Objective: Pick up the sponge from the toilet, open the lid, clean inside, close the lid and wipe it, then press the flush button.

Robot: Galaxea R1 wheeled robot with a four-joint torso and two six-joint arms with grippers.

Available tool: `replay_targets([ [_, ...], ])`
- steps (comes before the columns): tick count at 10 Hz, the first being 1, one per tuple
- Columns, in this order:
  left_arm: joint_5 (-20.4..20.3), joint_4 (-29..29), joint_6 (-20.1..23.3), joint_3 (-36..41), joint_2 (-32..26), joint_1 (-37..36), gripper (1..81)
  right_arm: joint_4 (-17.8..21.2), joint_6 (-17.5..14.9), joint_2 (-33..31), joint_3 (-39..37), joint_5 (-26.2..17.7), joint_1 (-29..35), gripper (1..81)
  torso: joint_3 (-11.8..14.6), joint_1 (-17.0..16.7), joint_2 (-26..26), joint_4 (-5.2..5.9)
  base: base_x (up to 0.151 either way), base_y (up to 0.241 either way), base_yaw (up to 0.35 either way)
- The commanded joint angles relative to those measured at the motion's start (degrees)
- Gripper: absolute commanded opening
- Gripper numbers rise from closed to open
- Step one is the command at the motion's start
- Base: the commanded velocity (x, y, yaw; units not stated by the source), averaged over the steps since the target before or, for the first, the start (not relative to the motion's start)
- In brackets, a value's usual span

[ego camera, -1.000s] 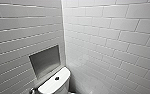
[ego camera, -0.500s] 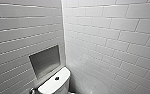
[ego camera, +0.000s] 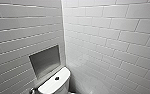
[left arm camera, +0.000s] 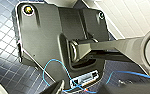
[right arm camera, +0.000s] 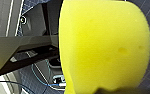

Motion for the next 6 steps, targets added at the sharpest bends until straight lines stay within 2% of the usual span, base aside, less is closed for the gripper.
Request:
replay_targets([
  [1, 2.8, -24.3, 22.7, 6.8, -6.8, -6.6, 81.1, 0.8, 0.0, -1.2, 0.6, -3.7, 1.6, 1.0, 0.0, 0.0, 0.0, 0.0, 0.0, 0.0, 0.0],
  [2, 2.9, -26.7, 23.4, 9.2, -8.6, -7.5, 81.1, 0.9, 0.0, -1.1, 0.6, -3.7, 1.8, 1.0, 0.0, 0.0, 0.0, 0.0, 0.0, 0.0, 0.0],
  [4, 2.0, -26.7, 23.3, 11.1, -12.3, -8.0, 81.1, 0.9, 0.0, -1.1, 0.9, -3.7, 1.9, 1.0, 0.0, 0.0, 0.0, 0.0, 0.0, 0.0, 0.0],
  [6, 1.1, -26.1, 24.1, 10.8, -12.2, -9.4, 81.1, 0.9, 0.1, -1.2, 1.6, -3.7, 1.9, 1.0, 0.0, 0.0, 0.0, 0.0, 0.0, 0.0, 0.0],
])
